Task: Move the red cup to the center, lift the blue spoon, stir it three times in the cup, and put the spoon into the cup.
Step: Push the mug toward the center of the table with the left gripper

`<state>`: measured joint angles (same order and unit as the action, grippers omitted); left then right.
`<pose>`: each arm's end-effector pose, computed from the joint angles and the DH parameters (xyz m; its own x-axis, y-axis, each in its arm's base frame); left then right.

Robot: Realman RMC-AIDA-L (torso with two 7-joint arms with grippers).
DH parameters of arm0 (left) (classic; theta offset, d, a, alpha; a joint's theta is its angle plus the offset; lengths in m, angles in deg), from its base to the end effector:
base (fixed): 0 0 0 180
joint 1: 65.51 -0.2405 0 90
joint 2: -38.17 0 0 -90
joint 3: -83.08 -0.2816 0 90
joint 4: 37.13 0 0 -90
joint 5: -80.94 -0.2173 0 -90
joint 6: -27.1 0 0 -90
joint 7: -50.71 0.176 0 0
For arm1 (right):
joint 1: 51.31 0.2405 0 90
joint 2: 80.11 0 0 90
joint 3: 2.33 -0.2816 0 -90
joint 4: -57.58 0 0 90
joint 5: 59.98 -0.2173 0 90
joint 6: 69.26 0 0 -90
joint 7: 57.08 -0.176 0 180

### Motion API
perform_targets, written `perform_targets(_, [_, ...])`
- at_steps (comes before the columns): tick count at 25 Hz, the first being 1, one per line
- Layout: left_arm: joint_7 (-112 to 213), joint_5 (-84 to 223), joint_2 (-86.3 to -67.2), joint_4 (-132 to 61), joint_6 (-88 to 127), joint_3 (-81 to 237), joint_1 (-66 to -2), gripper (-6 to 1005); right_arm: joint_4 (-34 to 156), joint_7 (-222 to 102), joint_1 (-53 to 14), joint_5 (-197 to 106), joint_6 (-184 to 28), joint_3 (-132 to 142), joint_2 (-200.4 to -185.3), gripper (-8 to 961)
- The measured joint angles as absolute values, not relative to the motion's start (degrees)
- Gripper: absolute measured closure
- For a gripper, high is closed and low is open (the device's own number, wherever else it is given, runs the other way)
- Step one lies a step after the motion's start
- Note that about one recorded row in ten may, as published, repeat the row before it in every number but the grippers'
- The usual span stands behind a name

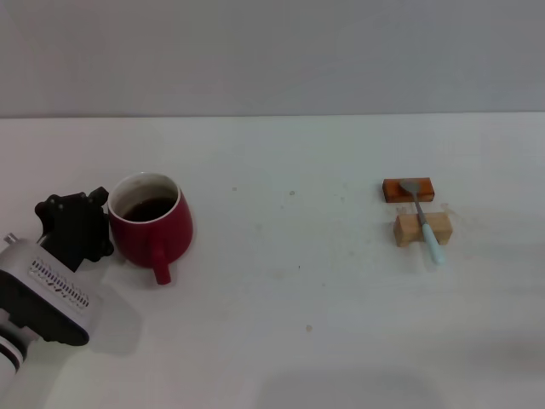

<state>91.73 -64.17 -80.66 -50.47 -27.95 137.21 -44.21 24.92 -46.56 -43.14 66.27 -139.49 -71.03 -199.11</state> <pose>-0.3676 0.3592 -0.0696 0.9891 -0.0751 -0.1266 -0.1419 -0.2569 -0.9560 0.3815 0.3220 0.0518 0.7073 0.2402 -0.6648 -0.7015 0.3543 -0.6183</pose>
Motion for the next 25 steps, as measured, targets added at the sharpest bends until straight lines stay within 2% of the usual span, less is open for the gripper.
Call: perform_targets(25, [91.1,-63.5,-80.93,-57.6,-24.4,127.0,-45.0,995,24.8,-46.4,-43.1,66.4,-139.4,-71.0,-199.03,120])
